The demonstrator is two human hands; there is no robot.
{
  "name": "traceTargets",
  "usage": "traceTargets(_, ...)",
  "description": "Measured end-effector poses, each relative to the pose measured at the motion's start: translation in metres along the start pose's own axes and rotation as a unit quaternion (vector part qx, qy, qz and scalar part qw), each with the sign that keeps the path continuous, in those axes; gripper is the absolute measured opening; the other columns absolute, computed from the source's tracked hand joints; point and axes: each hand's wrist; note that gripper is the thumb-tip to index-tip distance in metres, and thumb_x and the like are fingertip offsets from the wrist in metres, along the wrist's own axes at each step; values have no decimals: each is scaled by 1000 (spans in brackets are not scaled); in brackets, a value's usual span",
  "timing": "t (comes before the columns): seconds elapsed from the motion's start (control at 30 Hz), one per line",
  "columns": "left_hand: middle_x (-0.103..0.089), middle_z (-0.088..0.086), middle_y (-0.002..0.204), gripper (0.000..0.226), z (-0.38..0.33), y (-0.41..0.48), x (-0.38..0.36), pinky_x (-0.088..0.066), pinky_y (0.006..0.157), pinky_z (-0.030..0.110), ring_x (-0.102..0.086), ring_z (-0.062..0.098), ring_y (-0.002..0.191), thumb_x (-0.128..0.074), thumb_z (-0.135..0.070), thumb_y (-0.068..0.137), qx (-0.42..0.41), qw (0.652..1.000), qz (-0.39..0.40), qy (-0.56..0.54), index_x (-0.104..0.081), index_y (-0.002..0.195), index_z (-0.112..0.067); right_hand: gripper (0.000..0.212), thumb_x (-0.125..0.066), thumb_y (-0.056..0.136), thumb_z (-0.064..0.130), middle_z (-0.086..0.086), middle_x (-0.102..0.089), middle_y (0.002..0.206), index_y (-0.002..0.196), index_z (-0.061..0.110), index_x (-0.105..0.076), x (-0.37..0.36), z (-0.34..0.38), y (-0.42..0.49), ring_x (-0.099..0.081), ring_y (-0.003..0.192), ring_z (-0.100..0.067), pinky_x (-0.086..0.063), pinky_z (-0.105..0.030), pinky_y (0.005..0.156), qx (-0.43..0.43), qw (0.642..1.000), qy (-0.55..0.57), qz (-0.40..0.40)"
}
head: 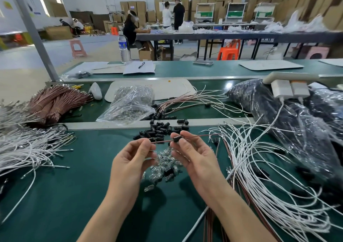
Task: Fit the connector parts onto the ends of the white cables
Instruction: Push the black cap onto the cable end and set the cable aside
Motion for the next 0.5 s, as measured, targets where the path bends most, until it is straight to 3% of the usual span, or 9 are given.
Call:
traceTargets(0.17,-76,10,85,22,7,-12,-16,-56,59,22,-69,15,69,-72,-29,79,-5,995,57,82,-76,95,-15,30,-70,80,16,-12,-76,108,109,12,-67,-6,-2,-7,-73,96,-21,-58,-26,82,8,999,-37,38)
traceTargets(0.27,-74,6,83,30,5,-17,-15,-56,58,23,-68,15,67,-70,-34,81,-32,988,58,141,-70,106,-18,23,-63,85,13,-10,-74,102,106,13,-70,5,27,-8,-71,95,-21,-58,-29,87,73,997,-14,-20)
traceTargets(0.33,-72,3,80,17,4,-22,-19,-56,59,25,-67,16,67,-68,-38,85,-34,974,95,201,-71,98,-28,21,-57,90,9,-9,-71,96,108,13,-69,21,53,-10,-69,90,-19,-59,-29,86,129,989,19,-72)
traceTargets(0.4,-71,-3,79,9,7,-22,-37,-55,60,25,-66,12,67,-65,-38,94,-45,936,170,306,-71,92,-32,22,-51,98,5,-5,-71,94,111,14,-67,36,73,-13,-68,88,-17,-59,-30,86,176,976,29,-122)
traceTargets(0.5,-69,-14,80,15,15,-15,-82,-52,63,16,-65,0,69,-57,-40,100,-57,835,277,471,-69,99,-32,24,-48,102,4,-2,-71,93,112,15,-66,52,89,-20,-67,86,-15,-57,-29,85,208,962,28,-175)
Point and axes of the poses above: each hand's wrist, its own y-axis towards the middle knuckle, its own x-axis out of the back of the hand, z = x × y
